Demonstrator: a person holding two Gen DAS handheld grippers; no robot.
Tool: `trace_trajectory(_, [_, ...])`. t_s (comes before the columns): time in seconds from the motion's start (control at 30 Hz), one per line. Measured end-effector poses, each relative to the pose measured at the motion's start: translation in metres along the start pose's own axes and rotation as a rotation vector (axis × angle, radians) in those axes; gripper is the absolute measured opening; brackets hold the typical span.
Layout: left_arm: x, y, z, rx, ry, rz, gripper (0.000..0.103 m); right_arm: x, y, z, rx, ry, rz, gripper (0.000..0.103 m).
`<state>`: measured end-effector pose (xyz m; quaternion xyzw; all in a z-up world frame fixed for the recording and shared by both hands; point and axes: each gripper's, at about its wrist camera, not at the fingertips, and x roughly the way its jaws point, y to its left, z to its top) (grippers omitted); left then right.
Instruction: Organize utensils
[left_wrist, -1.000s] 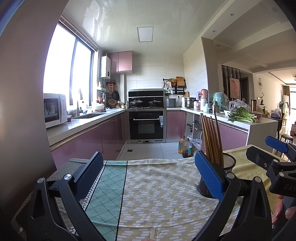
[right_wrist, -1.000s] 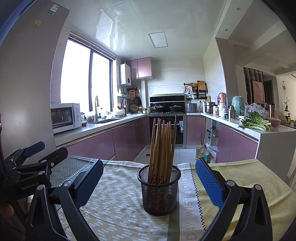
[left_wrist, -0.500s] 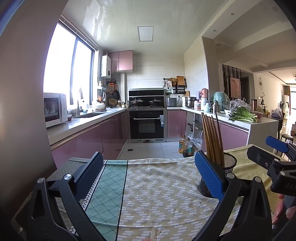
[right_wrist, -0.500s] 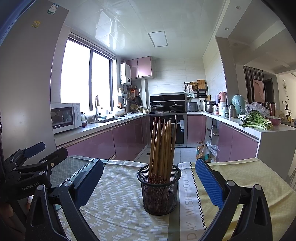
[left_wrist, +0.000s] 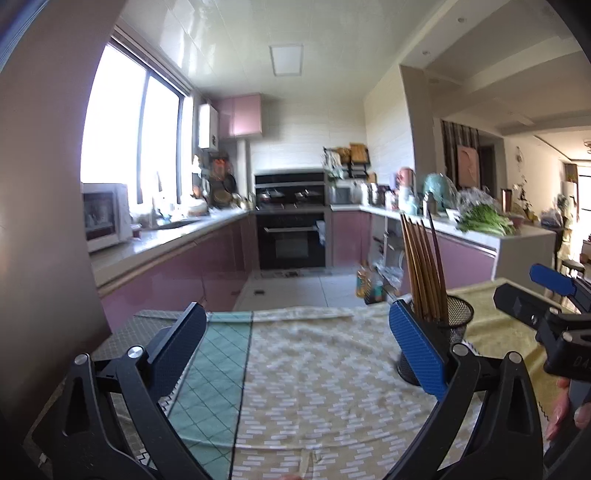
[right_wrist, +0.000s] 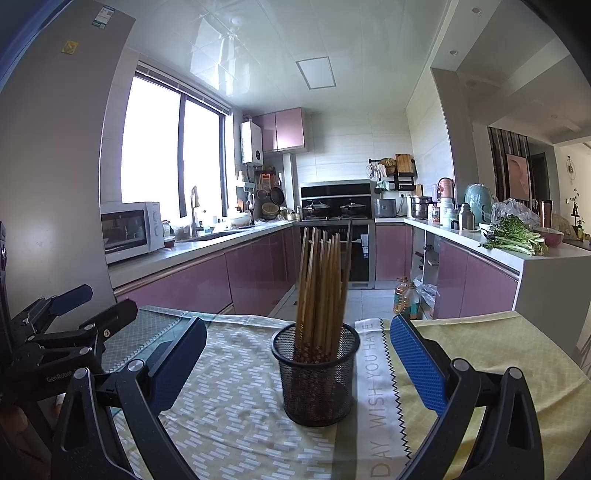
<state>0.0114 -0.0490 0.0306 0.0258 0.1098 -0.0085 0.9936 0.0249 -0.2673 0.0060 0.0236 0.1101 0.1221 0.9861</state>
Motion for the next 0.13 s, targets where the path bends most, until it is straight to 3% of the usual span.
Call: trace_trajectory(0.13, [0.022, 0.011, -0.009, 0.004, 0.099, 0.02, 0.097, 0.017, -0.034, -0.006, -0.003, 0.113, -0.087, 0.096])
